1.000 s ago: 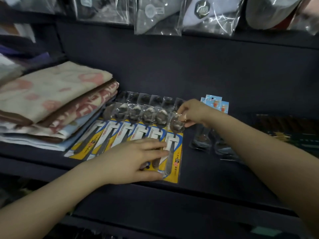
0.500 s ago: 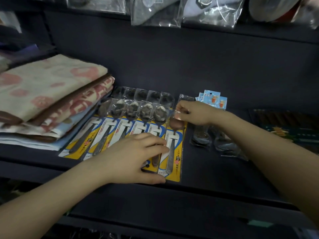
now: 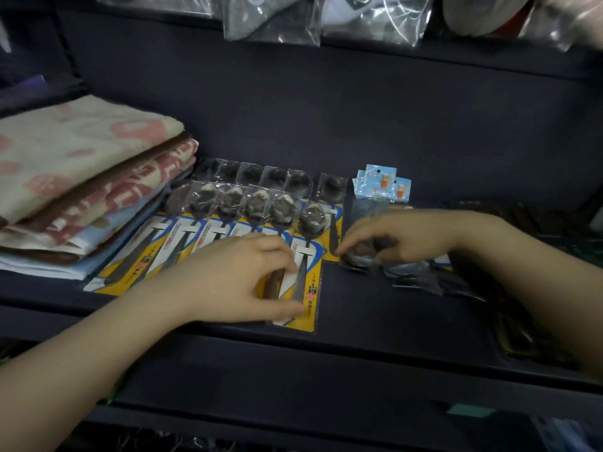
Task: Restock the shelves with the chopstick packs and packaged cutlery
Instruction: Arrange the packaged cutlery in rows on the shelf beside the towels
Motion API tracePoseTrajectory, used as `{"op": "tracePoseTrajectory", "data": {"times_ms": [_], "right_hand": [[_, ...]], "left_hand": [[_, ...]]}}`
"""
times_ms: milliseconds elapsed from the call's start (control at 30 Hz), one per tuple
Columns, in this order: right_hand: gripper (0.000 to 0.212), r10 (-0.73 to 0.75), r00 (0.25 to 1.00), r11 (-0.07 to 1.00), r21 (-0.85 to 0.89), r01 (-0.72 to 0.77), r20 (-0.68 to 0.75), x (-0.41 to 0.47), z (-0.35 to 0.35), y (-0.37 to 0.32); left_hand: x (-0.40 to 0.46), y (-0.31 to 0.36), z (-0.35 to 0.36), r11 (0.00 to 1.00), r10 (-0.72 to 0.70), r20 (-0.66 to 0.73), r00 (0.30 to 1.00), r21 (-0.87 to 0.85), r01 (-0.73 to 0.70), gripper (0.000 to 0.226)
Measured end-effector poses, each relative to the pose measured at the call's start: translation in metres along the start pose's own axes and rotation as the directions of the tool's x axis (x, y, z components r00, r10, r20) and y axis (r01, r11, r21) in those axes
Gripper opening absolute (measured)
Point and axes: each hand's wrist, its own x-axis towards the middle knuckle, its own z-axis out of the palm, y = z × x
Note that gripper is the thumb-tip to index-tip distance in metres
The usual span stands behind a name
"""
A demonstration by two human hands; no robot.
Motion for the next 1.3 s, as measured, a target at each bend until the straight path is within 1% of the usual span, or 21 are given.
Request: {"op": "tracePoseTrajectory", "data": {"times_ms": [67,100,167,233,300,367,433,533,600,633,700,767,833,900,1000,1100,1133,1200,1233,1267,1300], "right_hand": [[0.057,-0.007,1.000,0.992,-0.125,0.008,0.007,0.000,0.004,0.000],[0.055,-0.006,1.000,0.985,-0.171,0.002,-0.022,0.001,0.006,0.000],[0.043,-0.040,0.990,0.973,-0.233,0.008,-0.136,0.004,0.007,-0.001],[0.025,-0.119,0.956,0.957,-0.288,0.039,-0.269,0.003,0.007,0.000],[0.017,-0.175,0.908,0.952,-0.302,0.057,-0.380,0.000,0.005,0.004],[0.016,-0.177,0.870,0.960,-0.276,0.050,-0.459,-0.007,0.005,0.012],[0.015,-0.168,0.835,0.971,-0.235,0.048,-0.523,-0.016,0.004,0.019],[0.013,-0.238,0.703,0.967,-0.230,0.108,-0.670,-0.029,-0.004,0.022],[0.011,-0.257,0.577,0.966,-0.207,0.152,-0.776,-0.035,-0.011,0.022],[0.010,-0.233,0.507,0.970,-0.161,0.182,-0.830,-0.037,-0.015,0.020],[0.009,-0.084,0.393,0.955,0.038,0.294,-0.916,-0.041,-0.022,0.016],[0.019,0.102,0.324,0.855,0.249,0.455,-0.941,-0.043,-0.028,0.012],[0.027,0.249,0.277,0.724,0.368,0.583,-0.928,-0.044,-0.032,0.012],[0.023,0.366,0.301,0.615,0.472,0.632,-0.881,-0.043,-0.034,0.012],[0.014,0.518,0.377,0.508,0.630,0.587,-0.768,-0.037,-0.030,0.011],[0.010,0.592,0.421,0.473,0.719,0.509,-0.687,-0.029,-0.026,0.010],[0.009,0.583,0.464,0.477,0.743,0.469,-0.667,-0.027,-0.026,0.011],[0.017,0.550,0.605,0.521,0.803,0.291,-0.576,-0.025,-0.023,0.012],[0.022,0.515,0.685,0.595,0.790,0.148,-0.516,-0.027,-0.020,0.014],[0.025,0.455,0.765,0.716,0.698,-0.009,-0.457,-0.031,-0.018,0.015],[0.029,0.377,0.843,0.837,0.530,-0.133,-0.383,-0.035,-0.014,0.016]], "left_hand": [[0.011,0.003,-0.004,1.000,-0.017,-0.037,0.999,-0.017,0.017,0.059],[0.016,0.004,-0.005,1.000,-0.021,-0.068,0.997,-0.018,0.020,0.055],[0.024,0.007,-0.006,0.999,-0.033,-0.107,0.994,-0.029,0.030,0.053],[0.032,0.010,-0.006,0.996,-0.056,-0.129,0.990,-0.072,0.047,0.051],[0.041,0.016,-0.005,0.992,-0.073,-0.127,0.989,-0.113,0.059,0.041],[0.051,0.021,-0.003,0.991,-0.085,-0.081,0.993,-0.114,0.075,0.031],[0.060,0.029,-0.001,0.990,-0.085,-0.014,0.996,-0.118,0.083,0.040],[0.077,0.042,0.002,0.986,-0.089,-0.004,0.996,-0.144,0.087,0.072],[0.094,0.048,0.005,0.974,-0.096,-0.087,0.992,-0.214,0.076,0.078],[0.104,0.051,0.005,0.959,-0.106,-0.133,0.985,-0.275,0.066,0.075],[0.118,0.053,0.004,0.917,-0.130,-0.204,0.970,-0.397,0.039,0.064],[0.125,0.055,0.004,0.887,-0.158,-0.245,0.957,-0.461,0.028,0.046],[0.127,0.057,0.003,0.876,-0.182,-0.304,0.935,-0.483,0.014,0.027],[0.126,0.060,0.000,0.843,-0.212,-0.304,0.929,-0.537,0.017,0.009],[0.121,0.067,-0.003,0.735,-0.238,-0.224,0.945,-0.678,0.025,0.009],[0.110,0.075,-0.004,0.589,-0.296,-0.152,0.943,-0.807,0.055,0.012],[0.108,0.075,-0.003,0.544,-0.327,-0.129,0.936,-0.836,0.075,0.013],[0.102,0.072,-0.002,0.500,-0.397,-0.107,0.912,-0.858,0.117,0.014],[0.099,0.069,-0.003,0.496,-0.431,-0.111,0.895,-0.858,0.132,0.015],[0.096,0.064,-0.004,0.501,-0.466,-0.123,0.876,-0.853,0.147,0.016],[0.092,0.058,-0.005,0.514,-0.497,-0.137,0.857,-0.842,0.163,0.019]]}}
